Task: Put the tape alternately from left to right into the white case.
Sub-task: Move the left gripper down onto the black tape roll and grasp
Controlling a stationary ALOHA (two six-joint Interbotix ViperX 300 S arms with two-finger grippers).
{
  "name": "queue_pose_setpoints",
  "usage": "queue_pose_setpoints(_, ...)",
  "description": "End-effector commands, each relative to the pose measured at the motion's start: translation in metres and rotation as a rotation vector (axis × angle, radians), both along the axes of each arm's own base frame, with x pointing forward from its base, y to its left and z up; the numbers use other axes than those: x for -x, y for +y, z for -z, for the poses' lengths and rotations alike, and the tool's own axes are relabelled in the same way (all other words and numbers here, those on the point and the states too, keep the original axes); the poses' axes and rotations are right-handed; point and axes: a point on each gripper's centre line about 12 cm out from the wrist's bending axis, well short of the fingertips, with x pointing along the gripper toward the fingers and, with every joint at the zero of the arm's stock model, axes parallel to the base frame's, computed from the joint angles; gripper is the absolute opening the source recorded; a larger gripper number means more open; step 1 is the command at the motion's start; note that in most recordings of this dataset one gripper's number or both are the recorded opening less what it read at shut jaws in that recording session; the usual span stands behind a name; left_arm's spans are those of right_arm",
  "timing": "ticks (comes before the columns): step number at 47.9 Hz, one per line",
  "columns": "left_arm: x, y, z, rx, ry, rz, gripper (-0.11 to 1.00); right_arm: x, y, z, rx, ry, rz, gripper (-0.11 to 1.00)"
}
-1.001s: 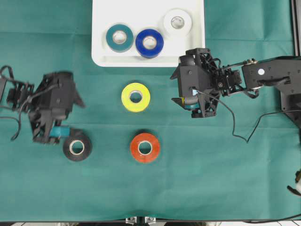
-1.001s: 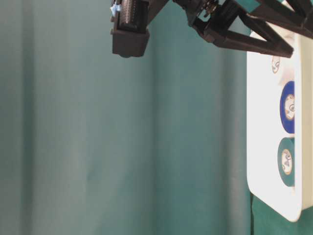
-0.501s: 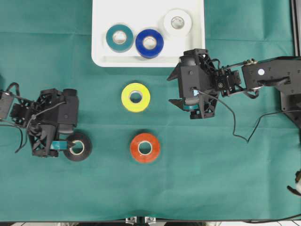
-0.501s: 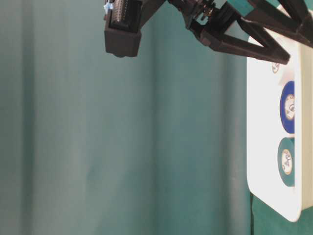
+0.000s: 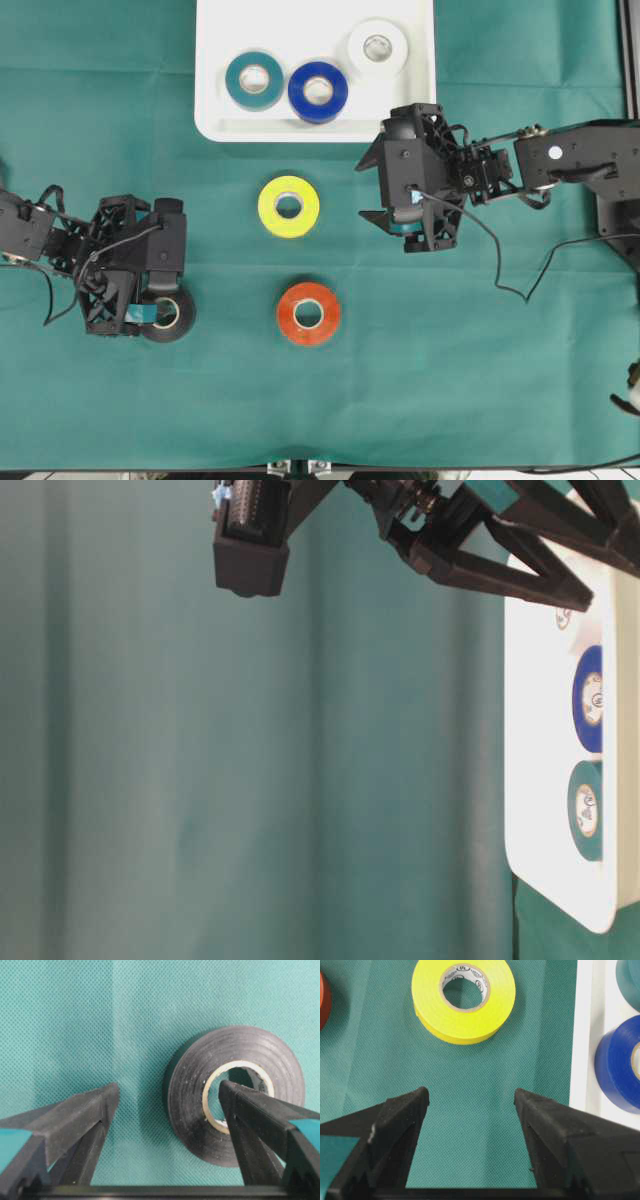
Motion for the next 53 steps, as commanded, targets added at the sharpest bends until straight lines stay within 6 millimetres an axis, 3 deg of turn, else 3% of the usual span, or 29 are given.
queue_pose_setpoints(1, -0.001, -0.002, -0.002, 0.003, -0.012, 0.007, 0.80, -0.002, 0.001, -0.011, -0.004, -0.039, -0.004, 0.78)
queue_pose_setpoints(7, -0.002, -0.003, -0.003, 0.005, -0.016, 0.006, 0.70, -0.001, 0.001, -0.010, -0.005, -0.035, -0.003, 0.78)
queue_pose_setpoints(17, -0.006, -0.004, -0.008, 0.010, -0.034, 0.007, 0.15, -0.002, 0.001, -0.010, -0.004, -0.035, -0.004, 0.77)
queue_pose_setpoints(23, -0.007, -0.004, -0.011, 0.014, -0.044, 0.007, -0.03, -0.002, 0.001, -0.010, -0.004, -0.035, -0.004, 0.77)
queue_pose_setpoints(37, -0.012, -0.006, -0.017, 0.017, -0.064, 0.011, -0.04, -0.001, 0.001, -0.010, -0.005, -0.033, -0.003, 0.77)
queue_pose_setpoints(53, -0.023, -0.010, -0.065, 0.054, -0.189, 0.018, -0.04, -0.001, 0.001, -0.010, -0.005, -0.035, -0.003, 0.77)
